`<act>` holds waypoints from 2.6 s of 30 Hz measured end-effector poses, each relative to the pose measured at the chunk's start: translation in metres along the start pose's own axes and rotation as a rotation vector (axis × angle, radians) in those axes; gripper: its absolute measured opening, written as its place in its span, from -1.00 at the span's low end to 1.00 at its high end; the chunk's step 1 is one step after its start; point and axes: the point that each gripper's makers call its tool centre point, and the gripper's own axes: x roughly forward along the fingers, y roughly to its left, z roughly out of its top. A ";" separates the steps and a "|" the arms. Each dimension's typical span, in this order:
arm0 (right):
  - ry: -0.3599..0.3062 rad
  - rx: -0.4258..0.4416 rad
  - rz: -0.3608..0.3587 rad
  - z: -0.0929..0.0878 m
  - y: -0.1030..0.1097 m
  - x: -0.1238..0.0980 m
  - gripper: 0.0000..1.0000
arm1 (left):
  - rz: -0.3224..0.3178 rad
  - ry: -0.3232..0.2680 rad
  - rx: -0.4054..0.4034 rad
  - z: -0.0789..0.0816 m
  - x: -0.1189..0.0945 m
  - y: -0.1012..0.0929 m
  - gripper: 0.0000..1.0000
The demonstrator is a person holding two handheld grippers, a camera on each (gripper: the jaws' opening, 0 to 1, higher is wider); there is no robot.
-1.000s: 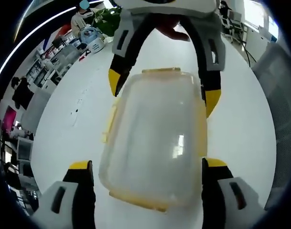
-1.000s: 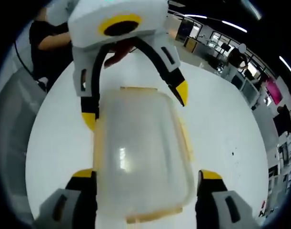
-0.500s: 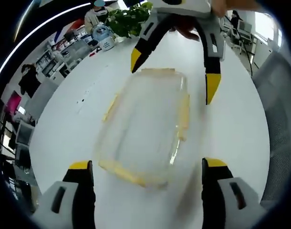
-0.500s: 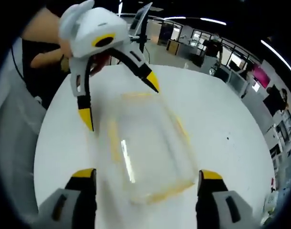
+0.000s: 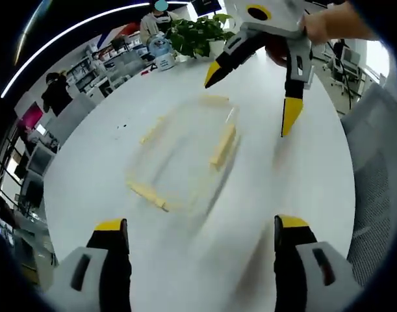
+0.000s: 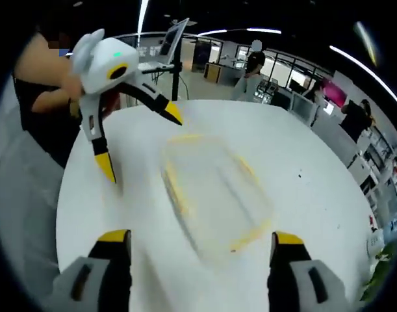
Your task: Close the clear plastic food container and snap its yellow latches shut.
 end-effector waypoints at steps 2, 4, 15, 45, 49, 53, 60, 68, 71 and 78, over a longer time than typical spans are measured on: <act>-0.010 0.033 0.005 -0.001 0.006 -0.002 0.75 | 0.002 -0.007 -0.016 -0.002 -0.004 -0.002 0.80; -0.025 0.051 -0.007 -0.001 0.010 -0.005 0.75 | 0.012 -0.023 -0.060 -0.004 -0.008 -0.005 0.80; -0.088 0.134 -0.051 -0.006 0.030 -0.023 0.76 | 0.044 -0.073 -0.130 -0.013 -0.028 -0.023 0.79; -0.262 0.323 -0.129 -0.034 0.068 -0.074 0.74 | 0.096 -0.261 -0.330 -0.028 -0.079 -0.063 0.81; -0.268 0.335 -0.145 -0.043 0.075 -0.080 0.74 | 0.108 -0.280 -0.348 -0.032 -0.084 -0.068 0.81; -0.280 0.352 -0.155 -0.050 0.084 -0.087 0.76 | 0.114 -0.287 -0.364 -0.038 -0.089 -0.075 0.82; -0.290 0.363 -0.188 -0.056 0.088 -0.101 0.75 | 0.136 -0.338 -0.438 -0.044 -0.100 -0.078 0.88; -0.290 0.354 -0.202 -0.059 0.086 -0.109 0.74 | 0.154 -0.358 -0.449 -0.039 -0.102 -0.085 0.89; -0.298 0.361 -0.209 -0.059 0.084 -0.111 0.74 | 0.151 -0.364 -0.459 -0.038 -0.101 -0.085 0.89; -0.288 0.356 -0.212 -0.061 0.086 -0.111 0.74 | 0.157 -0.364 -0.461 -0.037 -0.103 -0.084 0.90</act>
